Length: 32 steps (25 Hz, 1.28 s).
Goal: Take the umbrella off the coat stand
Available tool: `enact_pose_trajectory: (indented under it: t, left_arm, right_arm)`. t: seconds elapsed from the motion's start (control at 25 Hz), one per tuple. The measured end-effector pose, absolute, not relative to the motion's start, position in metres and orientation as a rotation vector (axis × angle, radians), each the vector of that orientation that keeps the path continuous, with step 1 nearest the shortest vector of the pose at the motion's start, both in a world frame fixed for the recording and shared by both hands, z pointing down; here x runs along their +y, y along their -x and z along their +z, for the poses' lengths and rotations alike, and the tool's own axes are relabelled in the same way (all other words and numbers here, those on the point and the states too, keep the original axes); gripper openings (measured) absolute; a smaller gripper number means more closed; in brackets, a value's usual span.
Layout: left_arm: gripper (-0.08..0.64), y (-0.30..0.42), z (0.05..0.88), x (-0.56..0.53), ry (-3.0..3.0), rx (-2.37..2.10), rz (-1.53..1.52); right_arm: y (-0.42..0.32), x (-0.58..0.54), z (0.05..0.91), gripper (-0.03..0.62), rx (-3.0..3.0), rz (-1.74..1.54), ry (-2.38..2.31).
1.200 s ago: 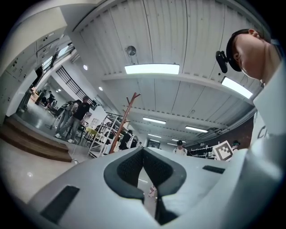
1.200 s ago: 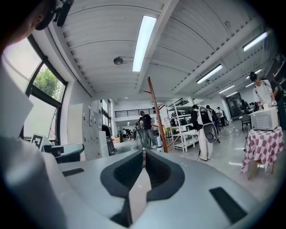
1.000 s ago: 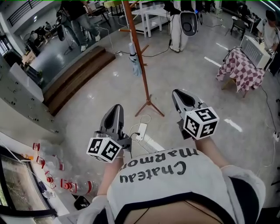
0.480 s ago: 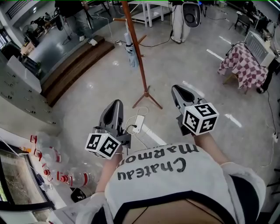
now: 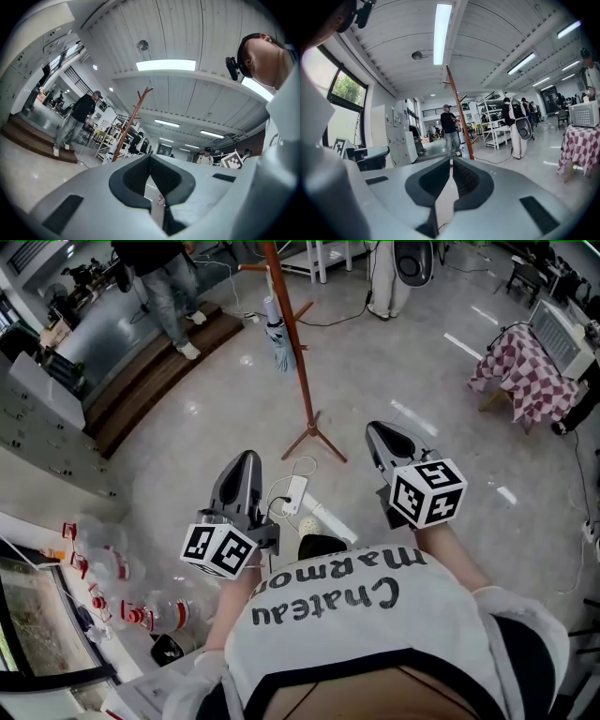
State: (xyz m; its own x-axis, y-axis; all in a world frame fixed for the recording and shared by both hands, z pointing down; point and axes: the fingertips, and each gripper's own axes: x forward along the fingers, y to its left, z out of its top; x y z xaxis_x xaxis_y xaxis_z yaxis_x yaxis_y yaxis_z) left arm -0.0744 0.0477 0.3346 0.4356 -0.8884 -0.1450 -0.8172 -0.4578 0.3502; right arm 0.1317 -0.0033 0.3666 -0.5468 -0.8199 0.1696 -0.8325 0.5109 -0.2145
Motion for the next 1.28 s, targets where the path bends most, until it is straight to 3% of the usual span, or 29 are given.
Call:
enact_pose_trajectory:
  t: [0.64,1.28]
  left_arm:
    - [0.021,0.078,0.33,-0.044,-2.518,-1.432,-0.473]
    - [0.021,0.144,0.304,-0.185,-2.517,-1.429,-0.505]
  right_arm:
    - [-0.126,-0.085,0.361,0.037,-2.67,0.398,-1.516]
    - [-0.073,-0.23,0.348,0.037,-2.645,0.434,-1.537]
